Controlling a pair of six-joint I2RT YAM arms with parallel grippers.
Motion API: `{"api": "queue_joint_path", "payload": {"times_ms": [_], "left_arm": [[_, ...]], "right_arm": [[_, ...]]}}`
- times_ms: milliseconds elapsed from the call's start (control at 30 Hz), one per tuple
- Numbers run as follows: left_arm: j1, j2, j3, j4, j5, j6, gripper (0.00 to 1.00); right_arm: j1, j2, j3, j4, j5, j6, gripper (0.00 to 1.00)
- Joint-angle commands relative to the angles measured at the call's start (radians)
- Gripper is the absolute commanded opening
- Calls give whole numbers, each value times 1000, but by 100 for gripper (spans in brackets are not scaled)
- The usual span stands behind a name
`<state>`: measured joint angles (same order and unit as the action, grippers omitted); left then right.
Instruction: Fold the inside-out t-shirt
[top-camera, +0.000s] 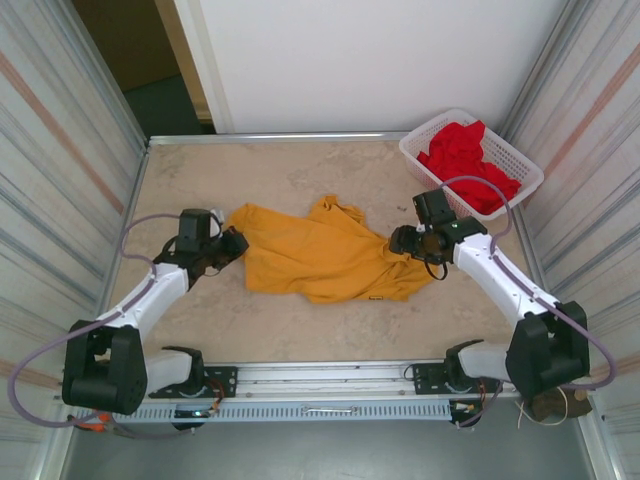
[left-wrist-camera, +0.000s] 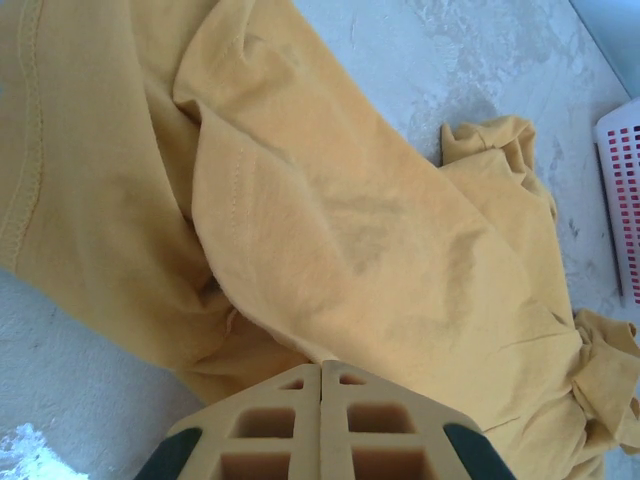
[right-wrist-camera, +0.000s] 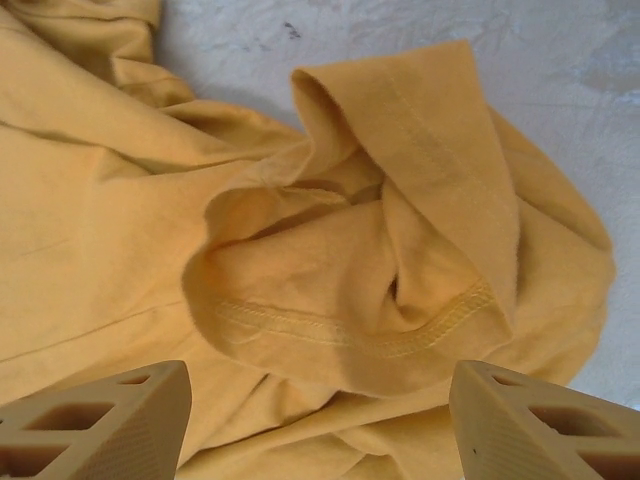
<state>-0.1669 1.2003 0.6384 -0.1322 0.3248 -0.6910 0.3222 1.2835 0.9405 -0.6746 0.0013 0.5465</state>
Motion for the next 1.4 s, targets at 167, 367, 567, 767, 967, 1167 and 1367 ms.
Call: {"api": "queue_joint_path", "payload": {"times_ms": [167, 367, 567, 767, 967, 1167, 1367], "left_arm": [[13, -27, 45, -61, 43, 22, 0], [12, -29, 52, -64, 41, 19, 0], [12, -32, 55, -58, 47, 10, 0], [13, -40, 57, -58, 51, 3, 0], [21, -50, 60, -60, 58, -3, 0], [117, -33, 155, -43, 131, -19, 0], [261, 69, 542, -50, 230, -54, 0]], "right_arm": [[-101, 47, -21, 21, 52, -75, 58], [-107, 115, -18, 39, 42, -117, 58], [-116, 184, -16, 69, 52, -130, 53], [-120, 247, 13, 81, 52, -138, 34], [-139, 213, 37, 55, 57, -140, 7], [-189, 93, 229, -53, 15, -149, 0], [-350, 30, 624, -105, -157, -80, 0]]}}
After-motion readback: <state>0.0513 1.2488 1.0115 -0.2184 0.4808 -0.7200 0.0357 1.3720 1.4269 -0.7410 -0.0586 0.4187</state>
